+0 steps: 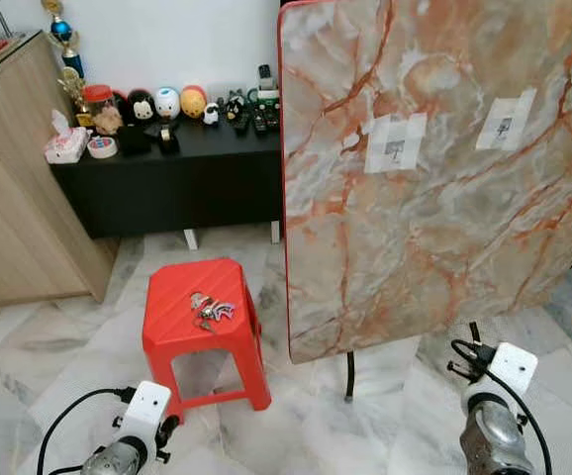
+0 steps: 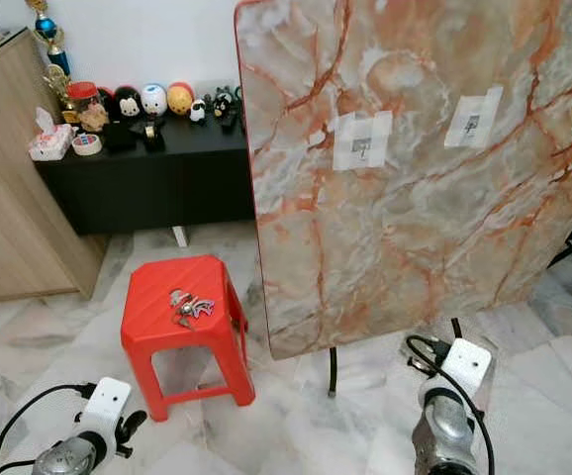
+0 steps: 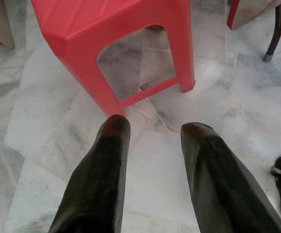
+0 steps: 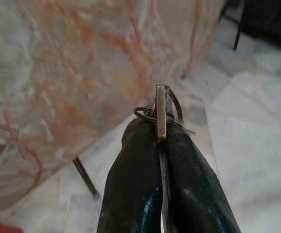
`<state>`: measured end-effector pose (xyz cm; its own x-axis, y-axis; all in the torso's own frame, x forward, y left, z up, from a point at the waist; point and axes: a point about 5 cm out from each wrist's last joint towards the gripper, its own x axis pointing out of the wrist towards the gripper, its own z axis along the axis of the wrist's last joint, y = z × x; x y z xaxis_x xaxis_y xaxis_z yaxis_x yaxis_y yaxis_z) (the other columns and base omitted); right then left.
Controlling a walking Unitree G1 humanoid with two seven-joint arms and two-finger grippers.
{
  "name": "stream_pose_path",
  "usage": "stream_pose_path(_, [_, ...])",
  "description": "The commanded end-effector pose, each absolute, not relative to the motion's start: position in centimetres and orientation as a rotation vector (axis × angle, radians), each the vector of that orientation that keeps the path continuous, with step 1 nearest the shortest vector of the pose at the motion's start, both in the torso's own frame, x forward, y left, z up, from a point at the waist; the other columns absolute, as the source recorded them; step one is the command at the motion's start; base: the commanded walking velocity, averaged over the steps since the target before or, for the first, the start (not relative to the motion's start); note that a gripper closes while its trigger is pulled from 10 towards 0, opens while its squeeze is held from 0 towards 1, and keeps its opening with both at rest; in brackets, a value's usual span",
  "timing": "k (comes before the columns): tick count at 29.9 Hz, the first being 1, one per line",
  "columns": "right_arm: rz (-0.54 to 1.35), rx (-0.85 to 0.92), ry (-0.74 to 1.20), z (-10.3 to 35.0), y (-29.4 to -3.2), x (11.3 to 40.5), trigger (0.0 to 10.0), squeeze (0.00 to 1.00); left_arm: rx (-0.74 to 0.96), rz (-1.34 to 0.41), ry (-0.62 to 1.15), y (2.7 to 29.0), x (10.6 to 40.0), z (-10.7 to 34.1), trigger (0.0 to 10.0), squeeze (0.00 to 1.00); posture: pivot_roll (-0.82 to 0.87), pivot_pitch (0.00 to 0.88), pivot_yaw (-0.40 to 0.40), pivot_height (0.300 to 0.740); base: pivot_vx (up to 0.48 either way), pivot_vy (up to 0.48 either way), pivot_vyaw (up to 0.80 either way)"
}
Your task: Hang keys on a hook
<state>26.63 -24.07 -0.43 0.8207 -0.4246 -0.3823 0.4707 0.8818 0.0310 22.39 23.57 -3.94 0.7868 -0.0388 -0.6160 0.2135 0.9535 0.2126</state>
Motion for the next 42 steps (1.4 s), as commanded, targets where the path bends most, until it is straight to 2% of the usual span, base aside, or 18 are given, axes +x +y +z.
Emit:
stream_pose_path(1, [-0.463, 0.097, 0.308, 0.6, -24.0, 27.3, 10.0, 0.00, 0.282, -0.135, 0.631, 23.5, 22.7, -3.7, 10.0, 0.00, 0.07, 0.000, -0.015, 0.740, 0.000, 0.000, 0.00])
stream_pose_path(3, [-0.438, 0.058, 0.283, 1.2, -23.8, 27.7, 10.0, 0.00, 0.275, -0.126, 0.632, 23.6, 22.7, -3.7, 10.0, 0.00, 0.07, 0.000, -0.014, 0.740, 0.000, 0.000, 0.00])
stream_pose_path(6, [-0.406, 0.089, 0.239, 1.7, -23.2, 28.0, 10.0, 0.00, 0.224, -0.088, 0.639, 23.8, 22.5, -3.8, 10.0, 0.00, 0.06, 0.000, -0.017, 0.740, 0.000, 0.000, 0.00])
stream_pose_path(10, [-0.345, -0.011, 0.168, 2.7, -22.2, 28.2, 10.0, 0.00, 0.144, -0.016, 0.637, 24.4, 22.5, -3.8, 10.0, 0.00, 0.05, 0.000, -0.016, 0.740, 0.000, 0.000, 0.00])
stream_pose_path(19, [-0.401, 0.089, 0.093, 4.6, -22.1, 28.5, 10.0, 0.00, 0.113, 0.018, 0.669, 24.0, 22.2, -4.4, 10.0, 0.00, 0.02, 0.000, -0.026, 0.740, 0.000, 0.000, 0.00])
stream_pose_path(22, [-0.414, 0.149, 0.115, 4.4, -22.6, 28.1, 10.0, 0.00, 0.097, 0.039, 0.686, 23.8, 21.8, -4.7, 10.0, 0.00, 0.02, 0.000, -0.037, 0.740, 0.000, 0.000, 0.00])
stream_pose_path(31, [-0.479, 0.186, 0.192, 2.8, -24.1, 26.6, 10.0, 0.00, 0.050, 0.105, 0.738, 23.7, 20.4, -5.8, 10.0, 0.00, 0.03, 0.000, -0.037, 0.740, 0.000, 0.000, 0.00])
stream_pose_path(34, [-0.478, 0.194, 0.182, 3.2, -24.0, 26.8, 10.0, 0.00, 0.040, 0.111, 0.750, 23.5, 20.0, -6.1, 10.0, 0.00, 0.02, 0.000, -0.035, 0.740, 0.000, 0.000, 0.00])
stream_pose_path(42, [-0.434, 0.191, 0.179, 3.8, -22.9, 27.4, 10.0, 0.00, 0.079, 0.087, 0.820, 23.1, 18.4, -7.1, 10.0, 0.00, 0.02, 0.000, -0.037, 0.740, 0.000, 0.382, 0.00])
